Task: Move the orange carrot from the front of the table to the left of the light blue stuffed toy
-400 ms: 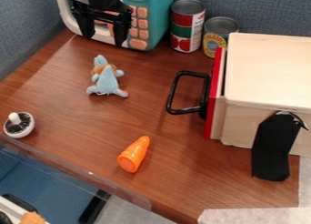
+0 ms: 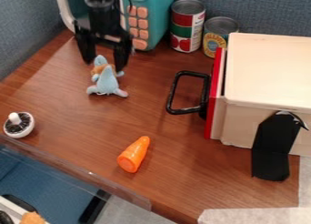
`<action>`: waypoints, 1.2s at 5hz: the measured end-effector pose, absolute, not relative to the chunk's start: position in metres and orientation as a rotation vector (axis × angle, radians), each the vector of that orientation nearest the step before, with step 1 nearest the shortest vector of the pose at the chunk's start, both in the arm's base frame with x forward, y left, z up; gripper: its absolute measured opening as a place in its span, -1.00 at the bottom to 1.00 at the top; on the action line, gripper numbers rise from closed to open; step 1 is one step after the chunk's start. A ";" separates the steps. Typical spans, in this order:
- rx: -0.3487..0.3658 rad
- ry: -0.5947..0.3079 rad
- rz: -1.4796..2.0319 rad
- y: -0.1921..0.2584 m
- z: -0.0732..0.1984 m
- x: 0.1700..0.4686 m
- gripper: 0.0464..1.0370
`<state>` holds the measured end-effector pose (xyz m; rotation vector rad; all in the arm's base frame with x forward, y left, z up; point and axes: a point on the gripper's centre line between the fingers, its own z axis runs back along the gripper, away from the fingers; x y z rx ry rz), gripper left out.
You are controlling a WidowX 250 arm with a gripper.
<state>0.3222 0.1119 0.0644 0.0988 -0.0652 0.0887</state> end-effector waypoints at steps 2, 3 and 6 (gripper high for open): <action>0.089 -0.052 -0.091 0.048 0.052 0.273 0.92; 0.097 0.016 -0.136 0.026 0.033 0.257 0.92; 0.169 0.094 -0.131 0.018 -0.008 0.236 0.85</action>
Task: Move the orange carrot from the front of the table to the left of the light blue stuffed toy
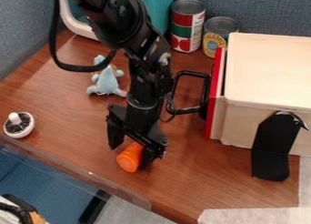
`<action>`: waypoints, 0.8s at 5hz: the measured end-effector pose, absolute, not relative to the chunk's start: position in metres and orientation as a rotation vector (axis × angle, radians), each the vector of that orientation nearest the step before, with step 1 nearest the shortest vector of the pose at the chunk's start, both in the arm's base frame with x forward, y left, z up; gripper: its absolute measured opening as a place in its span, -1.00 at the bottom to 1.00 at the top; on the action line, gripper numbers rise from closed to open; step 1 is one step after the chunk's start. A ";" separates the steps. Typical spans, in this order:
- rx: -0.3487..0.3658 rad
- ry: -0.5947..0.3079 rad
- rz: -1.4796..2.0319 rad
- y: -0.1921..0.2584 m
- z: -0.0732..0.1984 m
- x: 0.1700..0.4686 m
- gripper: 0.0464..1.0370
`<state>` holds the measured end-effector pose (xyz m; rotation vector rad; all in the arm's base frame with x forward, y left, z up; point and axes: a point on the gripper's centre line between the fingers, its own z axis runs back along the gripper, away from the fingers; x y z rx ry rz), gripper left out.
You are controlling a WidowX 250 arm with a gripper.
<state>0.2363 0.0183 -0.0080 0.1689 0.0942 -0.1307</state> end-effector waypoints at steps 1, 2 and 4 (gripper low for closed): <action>0.159 0.086 -0.120 0.017 -0.011 0.237 0.29; 0.153 0.086 -0.079 0.027 -0.009 0.240 -0.02; 0.124 0.042 0.106 0.096 0.025 0.255 -0.02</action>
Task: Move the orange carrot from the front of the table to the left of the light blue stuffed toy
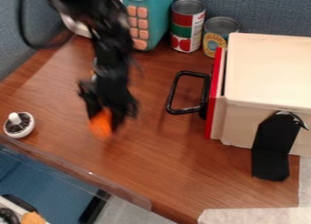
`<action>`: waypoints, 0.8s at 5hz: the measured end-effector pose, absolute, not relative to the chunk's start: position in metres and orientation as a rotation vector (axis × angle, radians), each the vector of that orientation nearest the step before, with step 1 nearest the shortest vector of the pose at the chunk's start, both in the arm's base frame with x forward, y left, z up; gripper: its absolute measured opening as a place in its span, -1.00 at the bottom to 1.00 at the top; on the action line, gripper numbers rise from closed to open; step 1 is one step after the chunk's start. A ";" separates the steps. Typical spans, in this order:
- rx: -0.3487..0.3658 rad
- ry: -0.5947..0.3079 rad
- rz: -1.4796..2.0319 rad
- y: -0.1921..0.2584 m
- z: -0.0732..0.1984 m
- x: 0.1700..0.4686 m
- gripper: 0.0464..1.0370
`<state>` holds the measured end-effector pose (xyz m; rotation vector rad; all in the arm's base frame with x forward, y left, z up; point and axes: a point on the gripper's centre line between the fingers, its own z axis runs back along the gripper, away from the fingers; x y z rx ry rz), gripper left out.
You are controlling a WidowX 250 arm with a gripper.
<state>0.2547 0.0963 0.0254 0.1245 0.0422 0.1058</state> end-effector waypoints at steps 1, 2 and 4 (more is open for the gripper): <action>0.118 -0.030 0.229 0.143 0.052 0.280 -0.02; 0.091 -0.059 0.365 0.198 0.060 0.308 -0.02; 0.169 -0.017 0.369 0.247 0.018 0.346 -0.02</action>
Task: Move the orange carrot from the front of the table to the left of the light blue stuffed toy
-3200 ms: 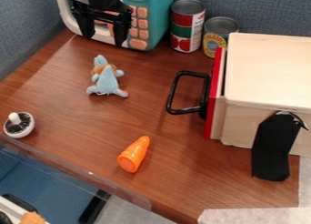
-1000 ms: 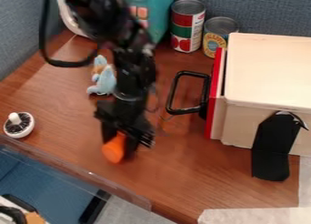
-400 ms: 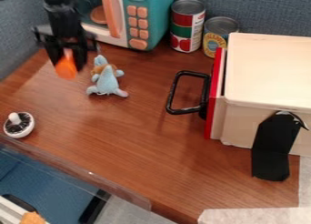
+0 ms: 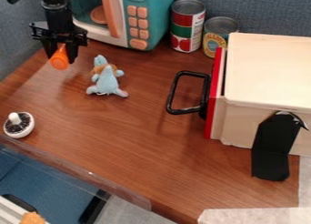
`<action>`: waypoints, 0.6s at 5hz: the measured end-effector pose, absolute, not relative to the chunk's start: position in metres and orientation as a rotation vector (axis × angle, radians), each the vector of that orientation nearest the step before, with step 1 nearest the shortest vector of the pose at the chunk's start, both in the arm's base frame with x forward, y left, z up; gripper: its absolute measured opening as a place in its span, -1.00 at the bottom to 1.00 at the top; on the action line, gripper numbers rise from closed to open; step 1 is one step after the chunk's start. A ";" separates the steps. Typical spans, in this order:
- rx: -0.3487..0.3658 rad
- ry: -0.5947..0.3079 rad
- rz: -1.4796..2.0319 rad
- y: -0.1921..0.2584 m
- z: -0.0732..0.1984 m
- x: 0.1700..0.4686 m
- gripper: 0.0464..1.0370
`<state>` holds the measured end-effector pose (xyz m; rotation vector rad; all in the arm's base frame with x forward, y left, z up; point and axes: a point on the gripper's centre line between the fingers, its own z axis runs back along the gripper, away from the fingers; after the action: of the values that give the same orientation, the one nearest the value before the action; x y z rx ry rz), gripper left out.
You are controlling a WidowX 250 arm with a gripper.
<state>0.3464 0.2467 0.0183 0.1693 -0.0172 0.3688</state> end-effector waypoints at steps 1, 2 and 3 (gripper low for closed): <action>0.197 0.009 0.367 0.250 0.002 0.347 0.06; 0.218 0.005 0.379 0.255 0.002 0.349 0.27; 0.235 0.013 0.383 0.256 0.002 0.347 0.82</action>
<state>0.3468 0.2556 0.0016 0.2351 0.0126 0.3835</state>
